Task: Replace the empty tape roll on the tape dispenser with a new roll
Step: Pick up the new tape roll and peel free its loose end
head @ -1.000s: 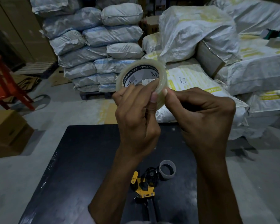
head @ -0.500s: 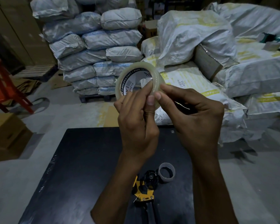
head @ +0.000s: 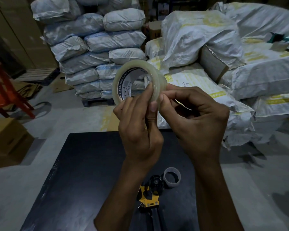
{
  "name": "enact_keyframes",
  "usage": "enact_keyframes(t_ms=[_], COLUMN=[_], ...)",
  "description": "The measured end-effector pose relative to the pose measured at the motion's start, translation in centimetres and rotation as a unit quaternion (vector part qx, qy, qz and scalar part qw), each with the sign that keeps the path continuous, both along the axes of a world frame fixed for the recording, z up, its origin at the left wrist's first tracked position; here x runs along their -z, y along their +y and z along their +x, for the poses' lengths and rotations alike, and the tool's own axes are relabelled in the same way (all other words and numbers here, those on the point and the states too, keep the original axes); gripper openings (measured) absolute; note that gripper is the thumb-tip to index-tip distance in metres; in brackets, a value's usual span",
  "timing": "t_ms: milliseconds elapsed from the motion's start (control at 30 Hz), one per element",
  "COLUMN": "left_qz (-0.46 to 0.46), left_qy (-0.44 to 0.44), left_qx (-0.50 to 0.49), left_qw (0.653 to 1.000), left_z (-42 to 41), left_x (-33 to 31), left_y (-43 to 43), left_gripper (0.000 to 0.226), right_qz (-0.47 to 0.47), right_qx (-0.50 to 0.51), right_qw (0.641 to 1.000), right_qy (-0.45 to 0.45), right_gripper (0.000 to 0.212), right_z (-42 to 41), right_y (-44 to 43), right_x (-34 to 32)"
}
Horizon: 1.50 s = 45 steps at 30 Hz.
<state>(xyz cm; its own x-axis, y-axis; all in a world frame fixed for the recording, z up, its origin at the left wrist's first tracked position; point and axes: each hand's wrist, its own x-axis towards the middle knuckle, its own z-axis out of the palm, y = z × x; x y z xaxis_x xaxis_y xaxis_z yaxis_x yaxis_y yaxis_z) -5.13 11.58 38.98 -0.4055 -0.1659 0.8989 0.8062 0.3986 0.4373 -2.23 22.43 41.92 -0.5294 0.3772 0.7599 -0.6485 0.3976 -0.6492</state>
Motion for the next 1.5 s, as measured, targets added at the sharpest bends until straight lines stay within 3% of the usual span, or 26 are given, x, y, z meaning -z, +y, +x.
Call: enact_keyframes(t_ms=[167,367,600,800,1033,1233,1367,1500], left_qz=[-0.005,-0.011,-0.017,-0.023,0.034,0.089,0.100,0.050], left_qy=[0.019,0.029,-0.030,-0.079,-0.175,-0.210,-0.214,-0.198], left_qx=[0.011,0.023,0.035,0.067,0.146,0.184,0.170,0.121], left_qw=[1.000,0.999,0.999,0.994,0.973,0.956,0.957,0.972], left_z=[0.4,0.3,-0.1,-0.8,-2.1,-2.3,-2.3,-3.0], left_x=[-0.2,-0.2,0.4,0.0,-0.6,0.2,0.7,1.5], left_y=[0.0,-0.4,-1.2,-2.0,-3.2,-2.3,-1.6,-1.2], left_gripper=[0.033,0.033,0.032,0.029,0.028,0.028,0.030,0.031], right_qz=[-0.035,0.000,0.033,0.021,-0.079,-0.009,0.033,0.018], right_qx=[-0.021,0.007,0.004,-0.031,-0.165,-0.023,0.068,0.099], right_qw=[0.999,1.000,0.997,0.993,0.965,0.984,0.990,0.987], right_qy=[-0.007,-0.012,-0.066,-0.112,-0.187,-0.176,-0.118,-0.126], right_gripper=[0.012,0.016,0.024,0.007,0.007,0.030,0.027,0.015], right_z=[0.3,0.2,-0.1,-0.9,-1.0,-1.1,-2.0,-2.2], right_y=[-0.6,-0.5,0.6,1.7,3.1,1.6,0.6,0.3], right_x=[-0.9,-1.2,-1.3,-0.9,-0.6,0.0,1.2,1.4])
